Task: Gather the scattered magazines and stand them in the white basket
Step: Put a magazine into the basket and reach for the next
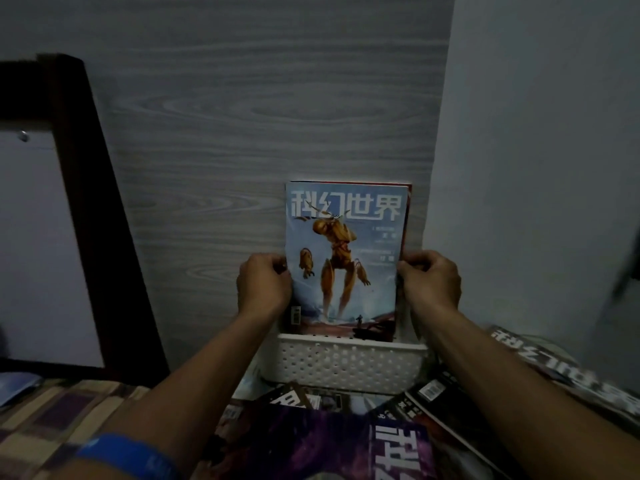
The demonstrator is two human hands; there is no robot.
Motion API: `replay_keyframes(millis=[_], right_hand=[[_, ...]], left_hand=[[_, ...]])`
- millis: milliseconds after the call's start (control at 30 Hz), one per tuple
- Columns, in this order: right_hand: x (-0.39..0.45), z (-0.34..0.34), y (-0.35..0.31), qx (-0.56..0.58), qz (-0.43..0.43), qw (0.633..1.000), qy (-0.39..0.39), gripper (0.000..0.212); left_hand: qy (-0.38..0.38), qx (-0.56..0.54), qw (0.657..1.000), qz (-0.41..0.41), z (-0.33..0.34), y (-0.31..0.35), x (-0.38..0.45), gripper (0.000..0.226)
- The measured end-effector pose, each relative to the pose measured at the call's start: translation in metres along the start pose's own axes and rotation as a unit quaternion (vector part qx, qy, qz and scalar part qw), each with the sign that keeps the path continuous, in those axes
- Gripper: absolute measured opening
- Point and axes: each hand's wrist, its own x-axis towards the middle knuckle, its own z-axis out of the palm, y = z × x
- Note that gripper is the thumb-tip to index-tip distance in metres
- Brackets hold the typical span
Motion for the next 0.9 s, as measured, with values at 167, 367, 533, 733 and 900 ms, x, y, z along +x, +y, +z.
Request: replay_keyframes(millis=[167,367,533,733,900], right_hand=[[-0.009,-0.014,-0.008,0.012,0.011,0.995,-0.098,0.018],[-0.074,-0.074,-0.032,-0.070,-0.138,0.979,-0.132,0.025],[-0.139,-0.119,-0.052,-0.178,-0.191,0.900,-0.349,0.021],[-0.204,-0.147,-0.052,-0.333,-0.213,0.711,-0.581,0.073],[-0.232,-0.156,-0.042,-0.438,-0.381,0.647,-0.494,0.062]], left_hand=[[-0.113,0.016,0.993,-0.019,-0.002,0.005,-0.009,0.023],[-0.026,0.009,0.994,0.105,-0.047,0.010,-0.059,0.040],[-0.178,0.076,0.966,0.173,-0.094,0.008,-0.116,0.019],[-0.515,0.268,0.806,0.113,-0.128,0.004,-0.176,0.110],[-0.481,0.308,0.794,0.207,-0.140,-0.005,-0.207,0.095]])
